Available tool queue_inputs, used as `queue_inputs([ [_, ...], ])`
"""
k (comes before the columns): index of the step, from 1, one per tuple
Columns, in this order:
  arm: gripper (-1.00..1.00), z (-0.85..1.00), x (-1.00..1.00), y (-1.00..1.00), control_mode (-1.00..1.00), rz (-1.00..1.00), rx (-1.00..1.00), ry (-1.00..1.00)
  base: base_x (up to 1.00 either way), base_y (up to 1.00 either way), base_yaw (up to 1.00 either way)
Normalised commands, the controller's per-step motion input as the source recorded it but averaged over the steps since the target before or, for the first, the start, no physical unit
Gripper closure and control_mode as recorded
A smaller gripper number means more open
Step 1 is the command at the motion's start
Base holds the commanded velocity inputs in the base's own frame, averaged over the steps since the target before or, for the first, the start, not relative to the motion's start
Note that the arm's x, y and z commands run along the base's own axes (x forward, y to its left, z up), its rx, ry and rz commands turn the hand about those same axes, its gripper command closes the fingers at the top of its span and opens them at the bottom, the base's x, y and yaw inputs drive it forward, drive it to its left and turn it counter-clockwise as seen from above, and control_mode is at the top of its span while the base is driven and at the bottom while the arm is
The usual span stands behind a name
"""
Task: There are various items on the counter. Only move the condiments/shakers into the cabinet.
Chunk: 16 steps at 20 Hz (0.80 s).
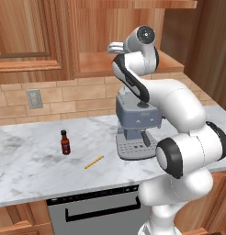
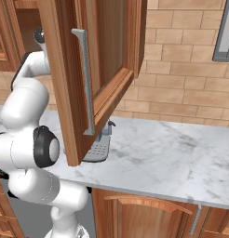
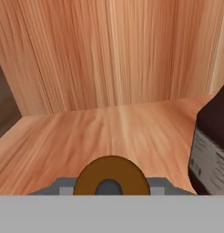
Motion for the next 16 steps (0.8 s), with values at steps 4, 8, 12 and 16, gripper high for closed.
queue_inputs([
  [4,-1.00,-0.01,0.14,0.00,-1.00,0.00,-0.01,0.00,0.00,0.00,0.00],
  [8,-1.00,-0.01,0.13,0.00,-1.00,0.00,-0.01,0.00,0.00,0.00,0.00],
  [12,-1.00,-0.01,0.08,0.00,-1.00,0.00,-0.01,0.00,0.00,0.00,0.00],
  [16,-1.00,-0.07,0.14,0.00,-1.00,0.00,-0.04,0.00,0.00,0.00,0.00],
])
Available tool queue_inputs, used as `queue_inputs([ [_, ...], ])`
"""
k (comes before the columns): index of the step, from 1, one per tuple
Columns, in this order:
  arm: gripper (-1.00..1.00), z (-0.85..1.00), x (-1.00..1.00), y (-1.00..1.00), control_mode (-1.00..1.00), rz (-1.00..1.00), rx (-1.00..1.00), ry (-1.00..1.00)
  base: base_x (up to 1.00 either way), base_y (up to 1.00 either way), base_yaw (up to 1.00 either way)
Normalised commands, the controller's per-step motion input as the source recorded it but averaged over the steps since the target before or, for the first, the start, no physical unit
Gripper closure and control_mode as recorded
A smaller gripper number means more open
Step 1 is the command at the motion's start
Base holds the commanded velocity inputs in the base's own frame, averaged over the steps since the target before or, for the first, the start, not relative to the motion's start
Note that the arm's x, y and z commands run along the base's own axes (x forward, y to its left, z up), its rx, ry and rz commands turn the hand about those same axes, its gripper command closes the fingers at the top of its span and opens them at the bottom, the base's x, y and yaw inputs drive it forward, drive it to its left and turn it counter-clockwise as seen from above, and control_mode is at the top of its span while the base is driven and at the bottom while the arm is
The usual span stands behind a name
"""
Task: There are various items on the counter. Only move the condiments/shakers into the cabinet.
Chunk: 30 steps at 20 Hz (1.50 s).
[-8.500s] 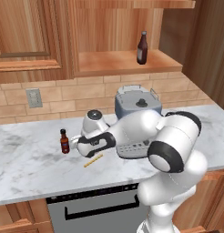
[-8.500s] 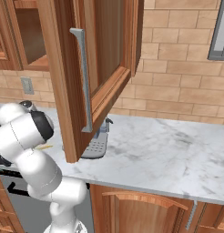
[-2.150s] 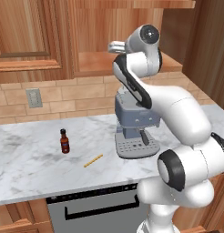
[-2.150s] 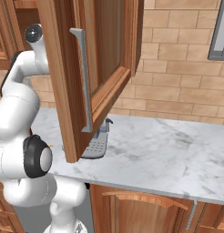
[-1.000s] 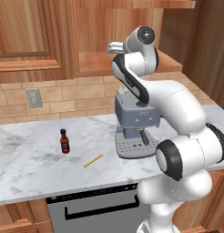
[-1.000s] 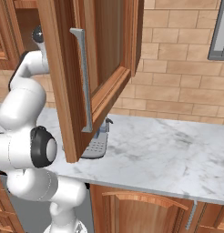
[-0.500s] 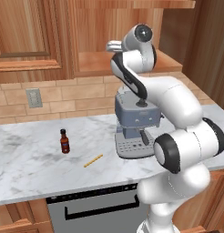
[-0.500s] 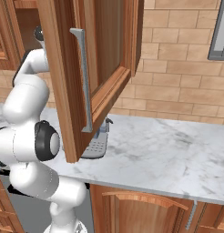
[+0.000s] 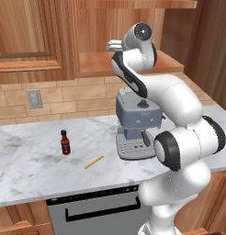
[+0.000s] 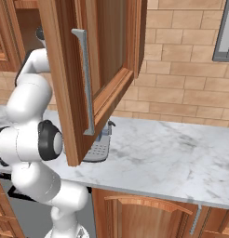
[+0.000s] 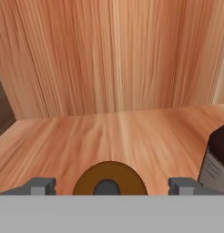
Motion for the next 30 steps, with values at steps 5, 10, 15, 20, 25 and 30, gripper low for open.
queue_inputs([
  [5,-1.00,-0.10,0.20,0.00,-1.00,0.00,-0.05,0.00,0.00,0.00,0.00],
  [10,-1.00,-0.06,0.16,0.00,-1.00,0.00,-0.03,0.00,0.00,0.00,0.00],
  [15,-1.00,0.00,-0.14,0.00,-1.00,0.00,0.00,0.00,0.00,0.00,0.00],
  [20,-1.00,-0.08,-0.97,0.00,-1.00,-0.03,0.00,-0.10,0.00,0.00,0.00],
  [25,-1.00,-0.25,-1.00,0.00,-1.00,-0.05,0.00,-0.11,0.00,0.00,0.00],
  [30,-1.00,-0.48,-1.00,0.00,-1.00,-0.03,0.00,0.04,0.00,0.00,0.00],
])
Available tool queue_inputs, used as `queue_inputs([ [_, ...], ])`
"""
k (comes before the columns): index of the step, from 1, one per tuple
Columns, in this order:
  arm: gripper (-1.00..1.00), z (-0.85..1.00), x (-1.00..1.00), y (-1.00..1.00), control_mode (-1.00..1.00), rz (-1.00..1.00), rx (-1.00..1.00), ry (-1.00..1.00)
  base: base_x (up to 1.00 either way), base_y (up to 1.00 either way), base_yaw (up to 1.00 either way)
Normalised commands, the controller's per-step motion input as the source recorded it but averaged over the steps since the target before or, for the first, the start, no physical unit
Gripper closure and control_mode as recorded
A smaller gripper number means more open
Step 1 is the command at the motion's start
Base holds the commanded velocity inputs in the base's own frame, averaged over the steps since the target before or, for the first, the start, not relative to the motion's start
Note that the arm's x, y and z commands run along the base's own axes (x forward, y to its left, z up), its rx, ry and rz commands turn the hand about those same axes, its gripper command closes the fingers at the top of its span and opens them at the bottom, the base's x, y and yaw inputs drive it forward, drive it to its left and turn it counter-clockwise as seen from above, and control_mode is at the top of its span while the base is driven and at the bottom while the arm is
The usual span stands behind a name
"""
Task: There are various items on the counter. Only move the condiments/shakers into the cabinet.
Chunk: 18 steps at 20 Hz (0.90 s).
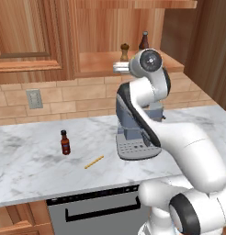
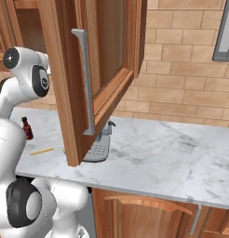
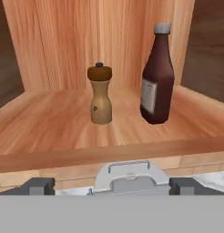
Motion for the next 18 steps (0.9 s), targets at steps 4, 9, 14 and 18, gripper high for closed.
queue_inputs([
  [4,-1.00,-0.61,-1.00,0.05,-1.00,-0.01,0.02,0.12,0.00,0.00,0.00],
  [9,-1.00,-0.61,-1.00,0.57,-1.00,-0.02,0.00,0.13,0.00,0.00,0.00],
  [14,-1.00,-0.60,-0.97,0.96,-1.00,-0.03,-0.03,0.07,0.00,0.00,0.00],
  [18,-1.00,-0.36,-0.51,1.00,-1.00,0.00,-0.08,0.05,0.00,0.00,0.00],
])
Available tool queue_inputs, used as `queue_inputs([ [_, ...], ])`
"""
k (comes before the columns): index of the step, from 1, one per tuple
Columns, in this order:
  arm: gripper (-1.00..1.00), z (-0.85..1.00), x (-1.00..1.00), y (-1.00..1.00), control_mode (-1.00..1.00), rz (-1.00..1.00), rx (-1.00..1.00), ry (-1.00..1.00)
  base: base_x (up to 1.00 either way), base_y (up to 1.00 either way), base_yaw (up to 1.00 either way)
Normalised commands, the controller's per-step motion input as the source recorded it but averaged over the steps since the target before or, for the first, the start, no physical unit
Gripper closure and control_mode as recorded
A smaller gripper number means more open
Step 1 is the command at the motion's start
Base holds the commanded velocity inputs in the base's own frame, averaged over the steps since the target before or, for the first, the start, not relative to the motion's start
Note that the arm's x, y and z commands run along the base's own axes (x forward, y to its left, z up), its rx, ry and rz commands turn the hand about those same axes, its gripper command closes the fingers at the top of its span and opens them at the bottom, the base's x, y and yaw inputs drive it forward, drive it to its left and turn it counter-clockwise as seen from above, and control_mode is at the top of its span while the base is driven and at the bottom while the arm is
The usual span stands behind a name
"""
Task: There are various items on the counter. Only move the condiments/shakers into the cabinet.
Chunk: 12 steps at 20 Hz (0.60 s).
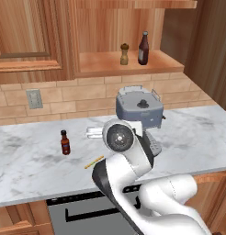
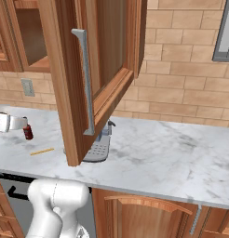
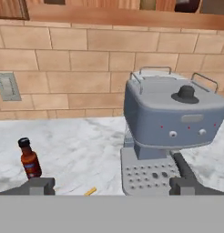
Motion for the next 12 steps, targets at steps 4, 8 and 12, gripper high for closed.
queue_inputs([
  [4,-1.00,-0.39,-0.20,1.00,-1.00,0.00,-0.14,0.03,0.00,0.00,0.00],
  [8,-1.00,-0.27,0.00,1.00,-1.00,0.00,-0.14,0.04,0.00,0.00,0.00],
  [12,-1.00,-0.09,0.06,0.89,-1.00,0.00,-0.10,0.05,0.00,0.00,0.00],
])
